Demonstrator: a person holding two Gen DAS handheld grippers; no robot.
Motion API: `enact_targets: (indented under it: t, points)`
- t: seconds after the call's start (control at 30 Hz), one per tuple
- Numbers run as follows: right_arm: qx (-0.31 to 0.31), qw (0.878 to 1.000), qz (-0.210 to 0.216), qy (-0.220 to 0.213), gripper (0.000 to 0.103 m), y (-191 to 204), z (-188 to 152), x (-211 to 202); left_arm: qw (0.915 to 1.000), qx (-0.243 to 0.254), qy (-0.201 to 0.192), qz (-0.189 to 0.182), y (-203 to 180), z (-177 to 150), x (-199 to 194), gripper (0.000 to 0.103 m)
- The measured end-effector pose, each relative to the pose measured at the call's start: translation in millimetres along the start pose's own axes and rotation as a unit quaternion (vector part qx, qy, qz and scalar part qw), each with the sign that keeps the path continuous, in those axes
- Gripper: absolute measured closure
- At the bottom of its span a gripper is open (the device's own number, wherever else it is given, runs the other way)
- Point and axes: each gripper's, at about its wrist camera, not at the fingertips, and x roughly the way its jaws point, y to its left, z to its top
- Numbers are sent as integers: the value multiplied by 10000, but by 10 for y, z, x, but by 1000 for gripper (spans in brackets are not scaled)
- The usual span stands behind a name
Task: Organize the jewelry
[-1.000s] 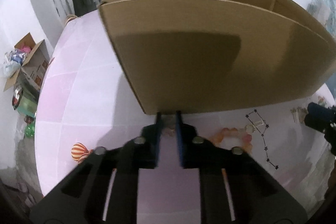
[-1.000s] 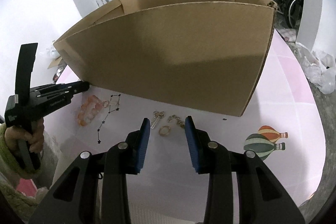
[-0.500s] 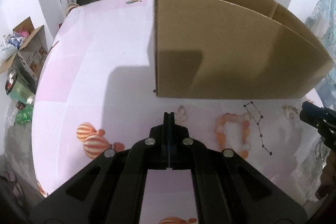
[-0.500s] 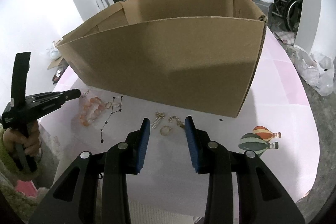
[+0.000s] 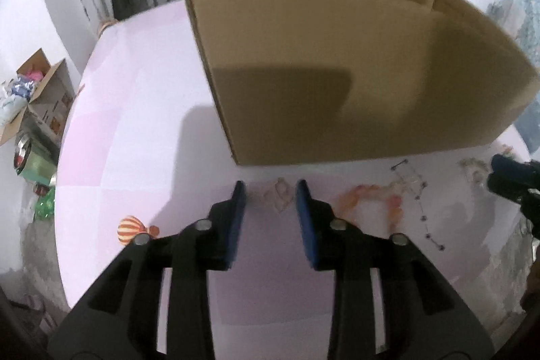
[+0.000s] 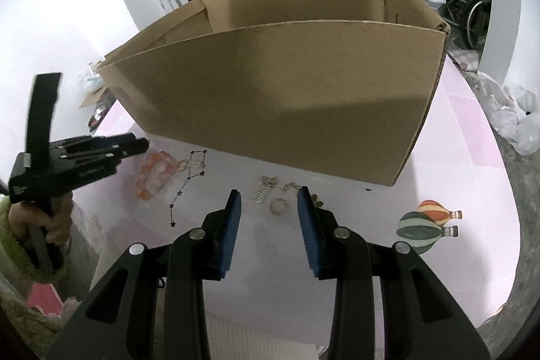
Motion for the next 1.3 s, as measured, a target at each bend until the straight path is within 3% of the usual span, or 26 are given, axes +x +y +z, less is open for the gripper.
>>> enact_targets:
  t: [0.07,0.5,0.53,0.57,0.9,1.2,1.3]
  points:
    - [2,10000,15,-11,69,6,4,8,9999,79,62,15,-3,18,-9,88]
    - [-73,9999,45,-53,69,59,25,-4,9997,213,108,-43,-51,-110,-151,88]
    - [-88,9999,22,-60,69,61,27,-9,9997,217,98,-23,-64,-113,-163,102]
    - [-97,9999,3,-61,69,65,49,-8,9997,232,121,13,-66,-137,-186,103]
    - [-91,9999,-118,50,69,14,-21,-57,9998,108,142,-108,-73,-220,-271,103]
    - [-458,9979,410,180,69,279,90,-40,9991,-302,-286,13,38,-250,-483,103]
    - [-525,9975,434,199,69,306,112,-47,9986,-447,-273,25,97,-274,-504,92]
